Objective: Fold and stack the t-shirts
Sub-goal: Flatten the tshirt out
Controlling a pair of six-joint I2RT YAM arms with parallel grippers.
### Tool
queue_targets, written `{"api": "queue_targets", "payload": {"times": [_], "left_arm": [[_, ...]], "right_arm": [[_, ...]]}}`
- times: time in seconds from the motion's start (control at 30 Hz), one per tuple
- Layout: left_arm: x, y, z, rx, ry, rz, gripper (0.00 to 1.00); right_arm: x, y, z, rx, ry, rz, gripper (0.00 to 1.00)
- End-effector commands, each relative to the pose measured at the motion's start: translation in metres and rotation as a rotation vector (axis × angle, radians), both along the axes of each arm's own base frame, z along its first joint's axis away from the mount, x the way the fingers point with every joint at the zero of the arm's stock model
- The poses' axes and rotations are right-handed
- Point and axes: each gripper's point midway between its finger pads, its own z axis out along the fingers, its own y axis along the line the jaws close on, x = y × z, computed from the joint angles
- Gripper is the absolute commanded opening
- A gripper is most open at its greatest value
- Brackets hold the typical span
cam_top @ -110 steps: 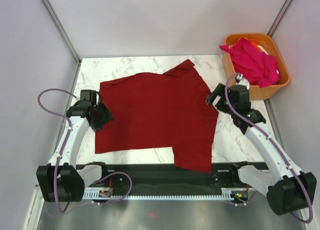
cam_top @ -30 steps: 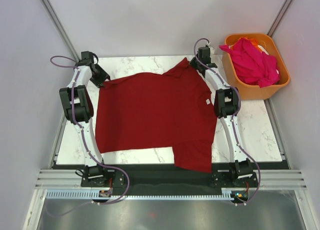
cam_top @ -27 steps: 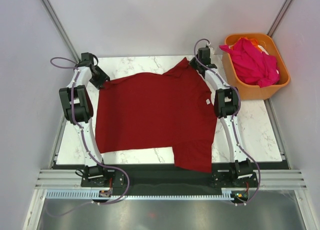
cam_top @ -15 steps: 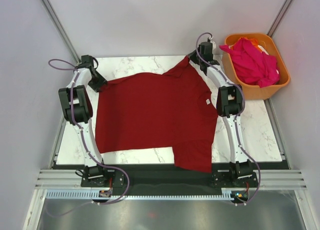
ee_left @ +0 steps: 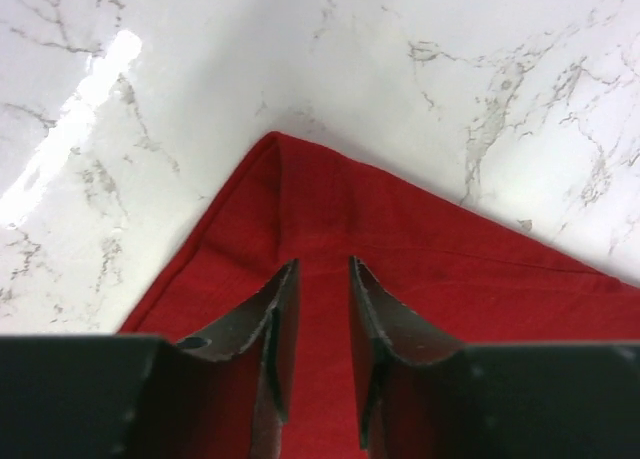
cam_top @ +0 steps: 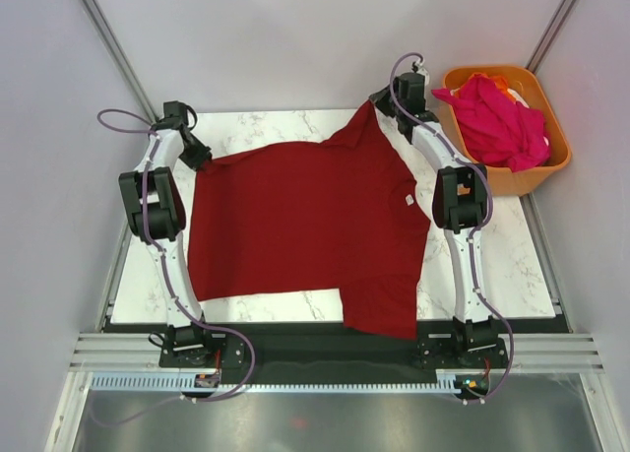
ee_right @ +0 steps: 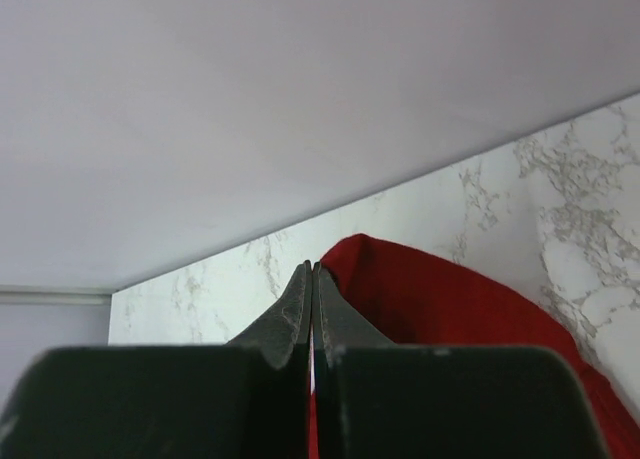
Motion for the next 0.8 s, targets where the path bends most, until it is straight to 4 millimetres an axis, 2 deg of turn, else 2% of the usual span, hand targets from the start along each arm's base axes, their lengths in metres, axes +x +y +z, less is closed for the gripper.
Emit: {"api": "queue_targets", "payload": {"times": [0.0,0.1,0.2,0.23,0.3,0.33,0.43,0.53,0.57,0.63,0.67,0.77], "left_arm": [[0.013,-0.003,-0.001,-0.014,-0.020,0.030,0.32],[0.014,-0.005,-0.008,-0.023,-0.011,0.029,0.21],[0.010,-0.005,-0.011,-0.021,0.002,0.036,0.19],[0.008,-0.004,-0.004,-0.015,-0.007,0.039,0.21],[-0.001,-0.002,-0.003,0.001,0.006,0.049,0.25],[-0.004,-0.001,0.007,0.005,-0.008,0.061,0.27],[-0.012,0.002,0.011,0.029,-0.003,0.068,0.32],[-0.011,0.003,0.015,0.037,-0.011,0.067,0.41],[-0.010,0.003,0.015,0.037,-0.014,0.068,0.46],[-0.008,0.000,0.018,0.021,-0.022,0.061,0.49],[-0.006,0.000,0.023,0.017,-0.035,0.058,0.56],[-0.001,0.003,0.035,0.034,-0.067,0.060,0.59]], "right_arm": [[-0.007,0.006,0.020,0.002,-0.027,0.027,0.00],[-0.009,0.006,0.017,-0.005,-0.019,0.029,0.00],[-0.010,0.005,0.014,-0.012,-0.015,0.029,0.00],[-0.011,0.007,0.015,-0.013,-0.015,0.034,0.00],[-0.012,0.006,0.013,-0.015,-0.009,0.034,0.00],[-0.011,0.005,0.013,-0.016,-0.011,0.033,0.00],[-0.012,0.006,0.008,-0.017,-0.002,0.035,0.00],[-0.013,0.007,0.006,-0.013,0.004,0.039,0.00],[-0.013,0.008,0.005,-0.009,0.005,0.040,0.00],[-0.013,0.007,0.003,-0.010,0.009,0.040,0.00],[-0.014,0.008,0.002,-0.015,0.013,0.043,0.00],[-0.015,0.007,0.003,-0.021,0.011,0.043,0.00]]}}
